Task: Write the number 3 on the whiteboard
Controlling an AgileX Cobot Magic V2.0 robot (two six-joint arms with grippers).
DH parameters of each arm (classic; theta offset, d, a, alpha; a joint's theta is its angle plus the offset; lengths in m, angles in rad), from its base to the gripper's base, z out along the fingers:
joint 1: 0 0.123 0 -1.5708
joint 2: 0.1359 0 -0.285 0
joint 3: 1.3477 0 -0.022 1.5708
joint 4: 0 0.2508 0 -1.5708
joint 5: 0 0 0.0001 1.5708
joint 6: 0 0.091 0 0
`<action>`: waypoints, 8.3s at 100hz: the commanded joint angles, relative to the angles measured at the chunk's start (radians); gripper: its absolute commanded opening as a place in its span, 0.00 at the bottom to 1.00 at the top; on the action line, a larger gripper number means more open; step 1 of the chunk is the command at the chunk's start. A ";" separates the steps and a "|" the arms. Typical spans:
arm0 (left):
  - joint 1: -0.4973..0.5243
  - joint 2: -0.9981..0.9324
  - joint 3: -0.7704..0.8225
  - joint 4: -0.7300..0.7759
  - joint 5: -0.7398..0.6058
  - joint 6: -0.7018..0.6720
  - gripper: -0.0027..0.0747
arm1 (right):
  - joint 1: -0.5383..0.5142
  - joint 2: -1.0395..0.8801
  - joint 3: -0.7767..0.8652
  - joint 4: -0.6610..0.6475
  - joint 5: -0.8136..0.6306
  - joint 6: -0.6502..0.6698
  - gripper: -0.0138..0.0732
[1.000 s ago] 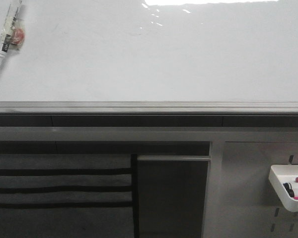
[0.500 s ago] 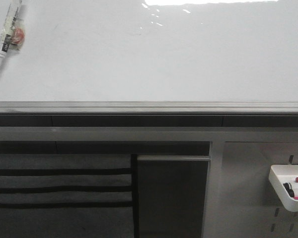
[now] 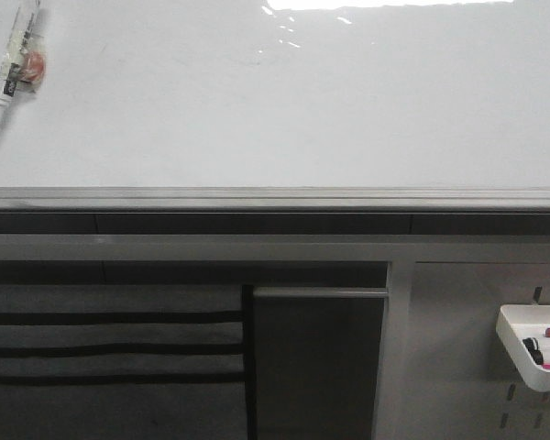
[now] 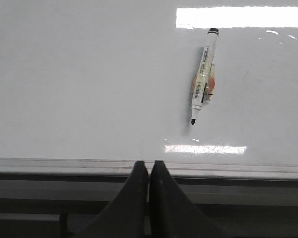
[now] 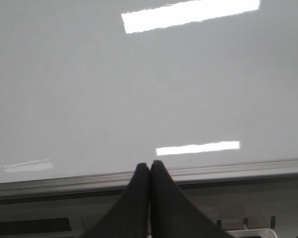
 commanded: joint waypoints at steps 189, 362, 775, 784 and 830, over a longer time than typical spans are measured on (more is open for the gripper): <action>0.002 0.321 -0.654 0.042 0.414 0.011 0.74 | -0.004 0.407 -0.654 -0.016 0.473 -0.127 0.76; -0.128 1.410 -0.902 -0.087 -0.050 0.230 0.71 | -0.004 0.407 -0.654 1.036 0.782 -0.907 0.76; -0.526 1.142 -1.113 -0.688 1.199 1.108 0.01 | 0.763 1.443 -1.614 0.608 1.316 -0.891 0.23; -0.526 1.142 -1.113 -0.688 1.190 1.108 0.01 | 0.763 1.443 -1.614 0.593 1.316 -0.891 0.15; -0.526 1.142 -1.113 -0.669 1.142 1.092 0.26 | 0.761 1.443 -1.614 0.574 1.316 -0.891 0.07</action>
